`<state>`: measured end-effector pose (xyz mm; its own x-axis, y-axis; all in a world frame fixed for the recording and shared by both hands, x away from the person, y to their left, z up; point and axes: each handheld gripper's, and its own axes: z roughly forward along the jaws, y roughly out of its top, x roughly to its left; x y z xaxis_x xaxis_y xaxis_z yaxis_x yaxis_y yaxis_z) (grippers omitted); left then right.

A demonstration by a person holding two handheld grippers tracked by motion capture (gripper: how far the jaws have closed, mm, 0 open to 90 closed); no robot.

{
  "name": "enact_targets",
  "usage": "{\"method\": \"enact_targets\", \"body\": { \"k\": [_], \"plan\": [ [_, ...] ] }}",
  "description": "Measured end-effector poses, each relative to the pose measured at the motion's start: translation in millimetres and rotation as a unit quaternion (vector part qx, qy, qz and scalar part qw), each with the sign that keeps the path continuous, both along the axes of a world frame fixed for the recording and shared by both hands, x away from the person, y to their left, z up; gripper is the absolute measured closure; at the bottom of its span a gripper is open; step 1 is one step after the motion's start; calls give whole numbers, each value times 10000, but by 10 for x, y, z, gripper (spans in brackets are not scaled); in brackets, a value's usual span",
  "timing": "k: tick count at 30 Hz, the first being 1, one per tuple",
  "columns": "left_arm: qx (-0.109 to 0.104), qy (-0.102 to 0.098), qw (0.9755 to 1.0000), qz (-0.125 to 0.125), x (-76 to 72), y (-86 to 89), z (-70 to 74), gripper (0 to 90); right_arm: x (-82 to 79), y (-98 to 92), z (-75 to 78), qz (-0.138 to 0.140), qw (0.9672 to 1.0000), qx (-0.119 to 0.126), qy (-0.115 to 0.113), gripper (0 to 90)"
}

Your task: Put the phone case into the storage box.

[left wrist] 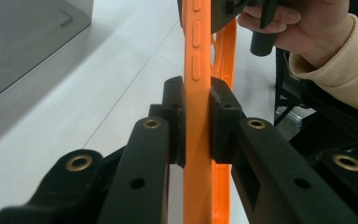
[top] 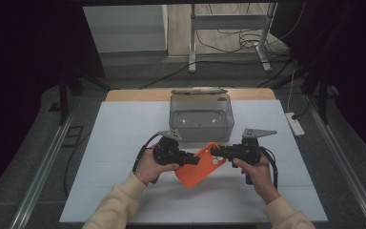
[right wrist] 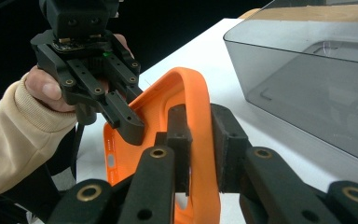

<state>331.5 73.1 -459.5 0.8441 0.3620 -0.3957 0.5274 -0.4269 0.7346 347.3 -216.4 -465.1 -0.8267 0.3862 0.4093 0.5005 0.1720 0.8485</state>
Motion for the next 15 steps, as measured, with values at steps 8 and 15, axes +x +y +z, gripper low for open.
{"method": "enact_targets", "body": {
  "k": [8, 15],
  "plan": [
    [65, -62, 10000, 37, -15, -8, 14, 795, 4, -2, -12, -21, 10000, 27, -6, 766],
    [112, -119, 9998, 64, -22, -7, 26, 796, 2, 2, -16, -76, 9999, 29, -80, 673]
  ]
}}
